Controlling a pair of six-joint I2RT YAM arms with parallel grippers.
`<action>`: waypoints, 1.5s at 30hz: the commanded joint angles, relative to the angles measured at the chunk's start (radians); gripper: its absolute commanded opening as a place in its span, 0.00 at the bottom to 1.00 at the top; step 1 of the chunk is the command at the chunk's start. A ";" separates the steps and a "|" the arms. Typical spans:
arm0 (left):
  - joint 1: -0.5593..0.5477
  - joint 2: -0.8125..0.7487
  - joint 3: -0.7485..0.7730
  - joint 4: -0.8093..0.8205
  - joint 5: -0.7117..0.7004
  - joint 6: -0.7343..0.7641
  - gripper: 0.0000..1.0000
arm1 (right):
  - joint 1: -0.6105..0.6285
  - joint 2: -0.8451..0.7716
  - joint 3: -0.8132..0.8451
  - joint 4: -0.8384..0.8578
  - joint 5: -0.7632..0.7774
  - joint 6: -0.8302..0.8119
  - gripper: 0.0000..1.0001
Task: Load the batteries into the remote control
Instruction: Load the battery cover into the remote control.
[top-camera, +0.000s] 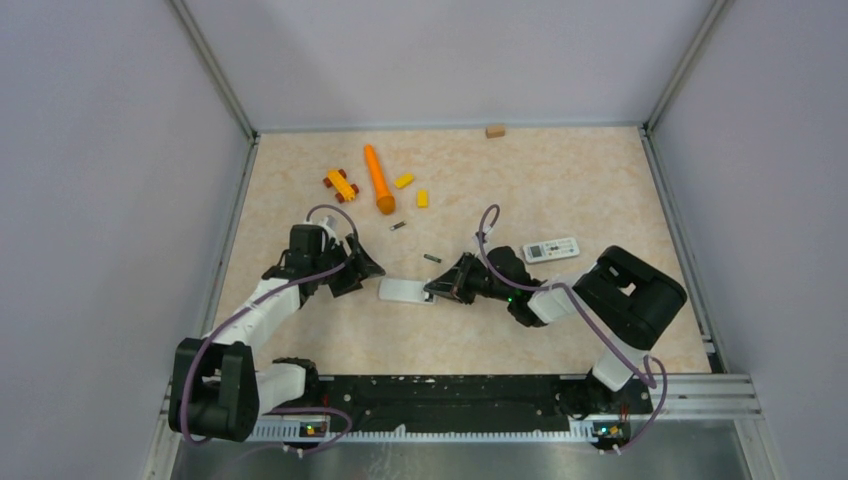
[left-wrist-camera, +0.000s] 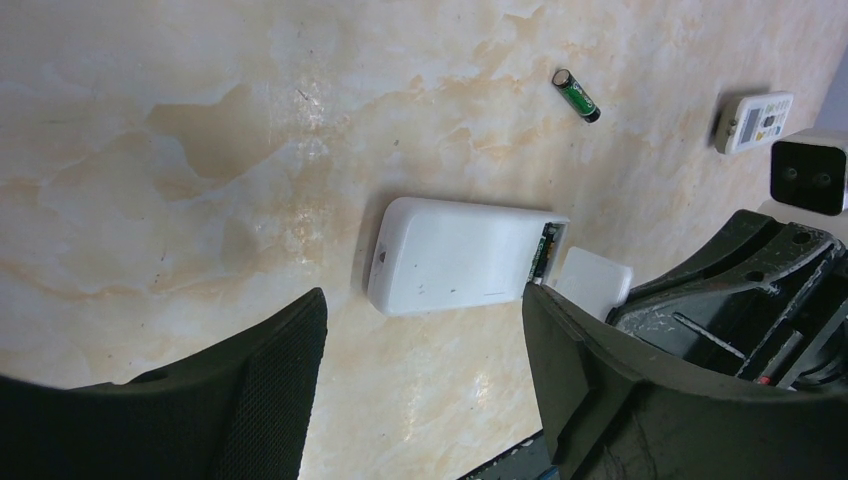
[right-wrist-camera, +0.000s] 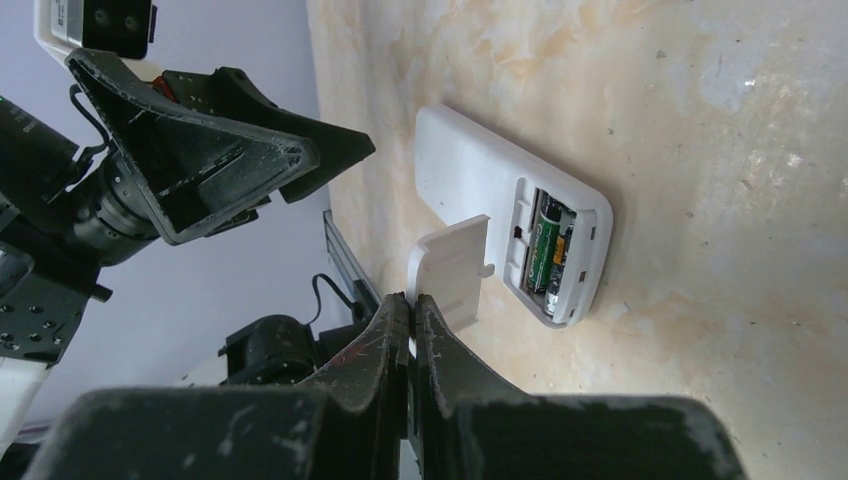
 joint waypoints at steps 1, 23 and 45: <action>0.003 0.004 0.025 0.030 0.011 0.016 0.75 | -0.007 0.029 0.040 0.044 0.016 0.008 0.00; 0.004 0.002 0.020 0.025 0.010 0.019 0.75 | -0.007 0.042 0.050 0.080 0.020 -0.021 0.00; 0.004 0.006 0.019 0.019 0.014 0.020 0.74 | -0.016 0.071 0.070 0.002 0.031 -0.033 0.00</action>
